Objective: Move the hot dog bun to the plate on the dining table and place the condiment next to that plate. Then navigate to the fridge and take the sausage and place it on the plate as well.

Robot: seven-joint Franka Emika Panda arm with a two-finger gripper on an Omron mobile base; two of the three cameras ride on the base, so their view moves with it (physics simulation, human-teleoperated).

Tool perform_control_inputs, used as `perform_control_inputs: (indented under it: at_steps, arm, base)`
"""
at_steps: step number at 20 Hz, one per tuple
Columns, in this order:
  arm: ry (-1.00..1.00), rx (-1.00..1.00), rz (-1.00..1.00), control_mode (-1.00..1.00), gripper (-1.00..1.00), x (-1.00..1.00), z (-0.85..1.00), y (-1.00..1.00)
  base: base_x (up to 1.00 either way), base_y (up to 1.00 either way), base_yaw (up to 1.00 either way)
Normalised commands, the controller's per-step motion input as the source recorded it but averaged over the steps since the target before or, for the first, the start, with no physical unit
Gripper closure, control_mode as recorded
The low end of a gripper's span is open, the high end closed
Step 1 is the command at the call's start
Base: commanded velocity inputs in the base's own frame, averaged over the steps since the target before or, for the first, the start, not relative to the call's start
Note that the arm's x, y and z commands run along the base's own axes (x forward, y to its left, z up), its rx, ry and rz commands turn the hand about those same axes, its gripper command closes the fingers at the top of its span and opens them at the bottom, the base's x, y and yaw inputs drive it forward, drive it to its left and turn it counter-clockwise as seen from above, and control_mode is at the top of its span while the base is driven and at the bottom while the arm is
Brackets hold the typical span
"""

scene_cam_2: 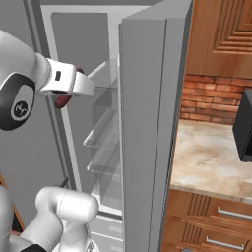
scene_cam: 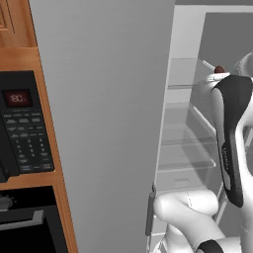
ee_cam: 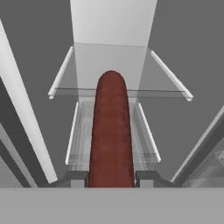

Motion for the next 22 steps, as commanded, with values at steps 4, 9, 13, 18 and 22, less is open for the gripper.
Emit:
perform_control_inputs:
  at_steps: [4,9,13,18,22]
  arm:
    - [0.0,0.0,0.0,-1.0,1.0,-0.63,-0.02,0.06]
    - [0.0,0.0,0.0,-1.0,1.0,-0.12,0.0,0.0]
    - [0.0,0.0,0.0,-1.0,1.0,-0.33,0.0,0.0]
    - [0.0,0.0,0.0,-1.0,1.0,-0.09,0.0,0.07]
    - [0.01,0.0,0.0,-1.0,1.0,0.0,0.0,0.03]
  base:
    - [0.0,0.0,0.0]
    - [0.0,0.0,0.0]
    - [0.0,0.0,0.0]
    - [0.0,0.0,0.0]
    - [0.0,0.0,0.0]
